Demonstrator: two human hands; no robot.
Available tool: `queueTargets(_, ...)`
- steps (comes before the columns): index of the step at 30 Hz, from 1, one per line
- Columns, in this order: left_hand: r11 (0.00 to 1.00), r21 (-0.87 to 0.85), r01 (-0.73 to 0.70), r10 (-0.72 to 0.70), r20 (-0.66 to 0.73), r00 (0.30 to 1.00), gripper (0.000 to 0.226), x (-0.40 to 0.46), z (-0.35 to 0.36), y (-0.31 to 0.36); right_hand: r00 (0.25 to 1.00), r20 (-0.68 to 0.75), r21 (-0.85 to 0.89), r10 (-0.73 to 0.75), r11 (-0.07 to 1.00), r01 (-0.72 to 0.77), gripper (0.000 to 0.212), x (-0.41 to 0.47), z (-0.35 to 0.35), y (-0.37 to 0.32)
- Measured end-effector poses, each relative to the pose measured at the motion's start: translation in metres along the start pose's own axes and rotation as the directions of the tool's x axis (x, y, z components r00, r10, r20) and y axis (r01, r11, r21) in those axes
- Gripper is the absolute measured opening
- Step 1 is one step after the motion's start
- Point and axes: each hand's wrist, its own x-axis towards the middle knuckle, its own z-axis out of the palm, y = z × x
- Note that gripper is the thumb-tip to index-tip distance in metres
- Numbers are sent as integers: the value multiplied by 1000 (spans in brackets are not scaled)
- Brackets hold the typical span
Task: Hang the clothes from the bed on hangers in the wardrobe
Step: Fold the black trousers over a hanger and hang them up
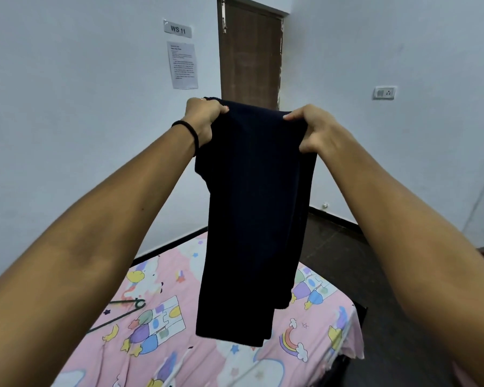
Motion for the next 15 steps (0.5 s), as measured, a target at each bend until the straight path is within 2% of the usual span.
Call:
queueTargets(2, 998, 67, 13, -18, 67, 998, 32, -1, -3, 0, 997, 80, -106, 7, 994, 2, 25, -4, 3, -2)
queueTargets(4, 994, 110, -15, 14, 17, 1000, 41, 3, -5, -1, 992, 118, -260, 47, 966, -14, 21, -1, 5, -9)
queueTargets(7, 980, 181, -80, 100, -102, 990, 63, 6, -7, -5, 994, 69, -419, 84, 907, -48, 17, 4, 7, -16)
queueTargets(9, 968, 212, -138, 162, -99, 982, 82, 7, -6, -10, 997, 27, -479, 76, 876, -53, 12, 8, 8, -16)
queueTargets(10, 951, 246, -186, 212, -82, 974, 80, 8, -6, -13, 998, 11, -495, 62, 868, -49, 9, 9, 9, -15)
queueTargets(12, 911, 321, -260, 287, -41, 957, 62, 6, -7, -13, 999, -22, -516, 42, 856, -48, 5, 12, 10, -14)
queueTargets(15, 910, 322, -262, 282, -17, 959, 45, 9, -12, -11, 997, -51, -532, 51, 844, -70, 21, 15, 7, -15)
